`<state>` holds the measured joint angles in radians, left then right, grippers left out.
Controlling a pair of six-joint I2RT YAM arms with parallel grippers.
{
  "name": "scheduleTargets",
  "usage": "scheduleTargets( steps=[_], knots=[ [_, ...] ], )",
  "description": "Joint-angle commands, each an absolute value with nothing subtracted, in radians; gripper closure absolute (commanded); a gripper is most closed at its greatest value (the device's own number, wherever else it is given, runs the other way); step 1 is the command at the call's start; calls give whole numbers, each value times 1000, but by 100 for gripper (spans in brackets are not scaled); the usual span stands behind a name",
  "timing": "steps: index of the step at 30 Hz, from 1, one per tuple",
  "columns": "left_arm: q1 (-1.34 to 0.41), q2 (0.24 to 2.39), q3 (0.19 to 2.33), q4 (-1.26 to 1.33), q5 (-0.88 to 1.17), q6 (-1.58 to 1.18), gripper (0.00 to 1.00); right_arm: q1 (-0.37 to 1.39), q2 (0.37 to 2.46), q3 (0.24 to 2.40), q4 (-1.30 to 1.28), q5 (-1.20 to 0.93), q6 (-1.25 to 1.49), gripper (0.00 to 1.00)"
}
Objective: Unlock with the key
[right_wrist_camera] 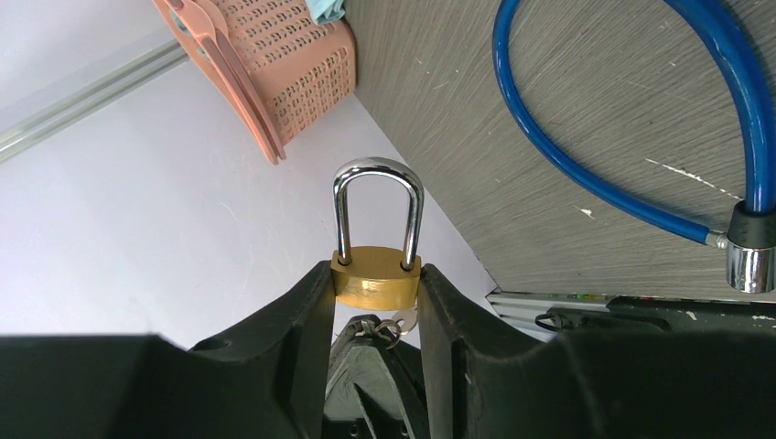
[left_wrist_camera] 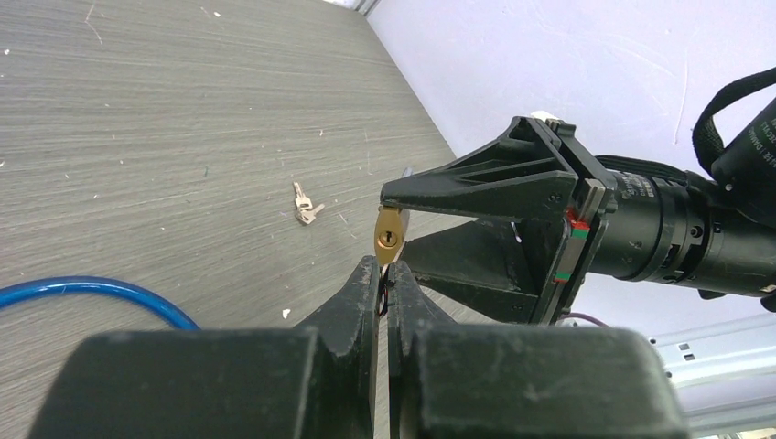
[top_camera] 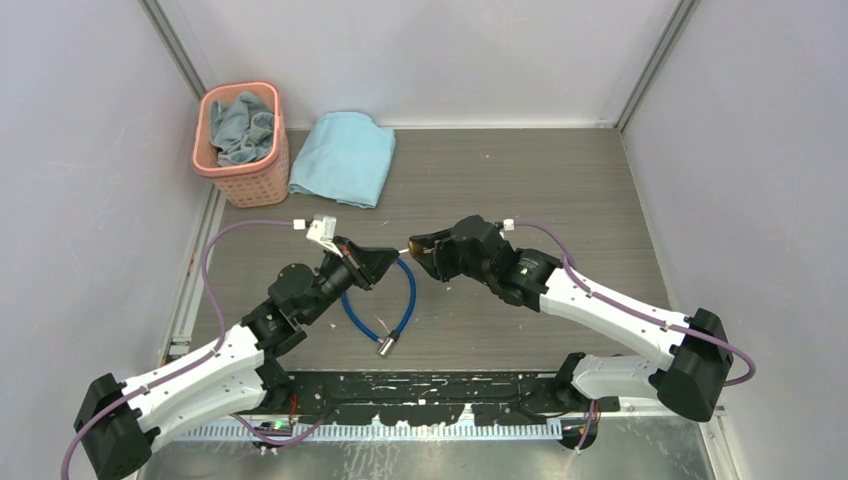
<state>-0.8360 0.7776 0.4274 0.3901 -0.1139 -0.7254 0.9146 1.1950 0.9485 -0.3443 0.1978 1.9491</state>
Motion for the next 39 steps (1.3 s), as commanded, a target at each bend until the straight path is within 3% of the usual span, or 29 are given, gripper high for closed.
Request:
scheduleTargets(
  steps=[1, 39],
  knots=[
    [-842, 785, 429, 469, -151, -716, 100, 920, 1154, 960, -291, 218, 1973, 99],
    [-842, 779, 411, 499, -146, -703, 100, 923, 1183, 953, -285, 213, 1990, 99]
  ],
)
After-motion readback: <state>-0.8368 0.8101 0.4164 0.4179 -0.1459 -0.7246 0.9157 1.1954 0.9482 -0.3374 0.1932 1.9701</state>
